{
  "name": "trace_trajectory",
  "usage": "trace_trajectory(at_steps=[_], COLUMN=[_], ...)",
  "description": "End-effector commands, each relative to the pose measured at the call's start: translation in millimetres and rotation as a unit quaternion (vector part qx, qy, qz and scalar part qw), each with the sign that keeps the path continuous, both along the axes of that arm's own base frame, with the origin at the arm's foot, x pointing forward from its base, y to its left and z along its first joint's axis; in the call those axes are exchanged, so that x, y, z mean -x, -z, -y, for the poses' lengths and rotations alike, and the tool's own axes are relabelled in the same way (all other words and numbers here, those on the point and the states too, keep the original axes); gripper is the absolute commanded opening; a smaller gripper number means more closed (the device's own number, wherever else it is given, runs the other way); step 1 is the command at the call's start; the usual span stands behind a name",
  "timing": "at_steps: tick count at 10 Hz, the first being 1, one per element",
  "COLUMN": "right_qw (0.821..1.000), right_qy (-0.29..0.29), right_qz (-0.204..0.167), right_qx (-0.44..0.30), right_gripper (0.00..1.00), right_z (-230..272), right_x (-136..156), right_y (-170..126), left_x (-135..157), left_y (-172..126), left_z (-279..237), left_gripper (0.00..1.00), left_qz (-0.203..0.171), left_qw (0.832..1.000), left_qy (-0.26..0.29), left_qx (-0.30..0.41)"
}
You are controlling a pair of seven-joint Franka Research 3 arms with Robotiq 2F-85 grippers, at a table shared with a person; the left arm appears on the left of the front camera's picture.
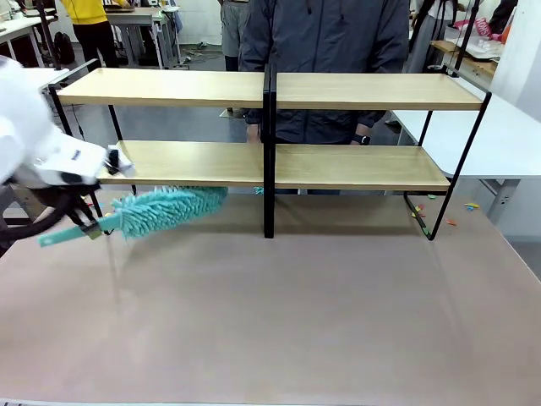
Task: Clean the shelves.
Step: Clean another randomly selected level of the Shelf with the Duster.
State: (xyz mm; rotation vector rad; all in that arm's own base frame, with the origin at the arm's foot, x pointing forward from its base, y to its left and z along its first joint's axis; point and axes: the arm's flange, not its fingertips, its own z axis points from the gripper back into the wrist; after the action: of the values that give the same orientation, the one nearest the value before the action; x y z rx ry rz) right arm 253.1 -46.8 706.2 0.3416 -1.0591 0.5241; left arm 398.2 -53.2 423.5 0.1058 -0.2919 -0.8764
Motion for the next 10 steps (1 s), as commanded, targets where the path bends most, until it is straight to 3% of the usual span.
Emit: trace_trajectory(at_steps=[1, 5, 6, 10], right_qw=[1.0, 1.0, 1.0, 1.0], right_qy=[-0.003, -0.003, -0.003, -0.003], right_qz=[0.003, 0.003, 0.003, 0.003], right_qx=[-0.003, -0.003, -0.003, -0.003], right_gripper=[1.0, 1.0, 1.0, 1.0], right_z=[-1, -1, -1, -1], right_x=[0, 0, 0, 0], right_y=[-1, -1, -1, -1], left_x=[105, 120, 125, 197], left_y=[13, 15, 14, 5], left_z=[-81, -99, -100, -161], left_gripper=[0.13, 0.13, 0.13, 0.13], left_qz=[-0.001, 0.023, 0.043, 0.201], left_qw=[0.992, 0.992, 0.992, 0.971], left_qy=[0.075, 0.054, 0.041, 0.031], left_qx=[0.103, 0.115, 0.11, 0.126])
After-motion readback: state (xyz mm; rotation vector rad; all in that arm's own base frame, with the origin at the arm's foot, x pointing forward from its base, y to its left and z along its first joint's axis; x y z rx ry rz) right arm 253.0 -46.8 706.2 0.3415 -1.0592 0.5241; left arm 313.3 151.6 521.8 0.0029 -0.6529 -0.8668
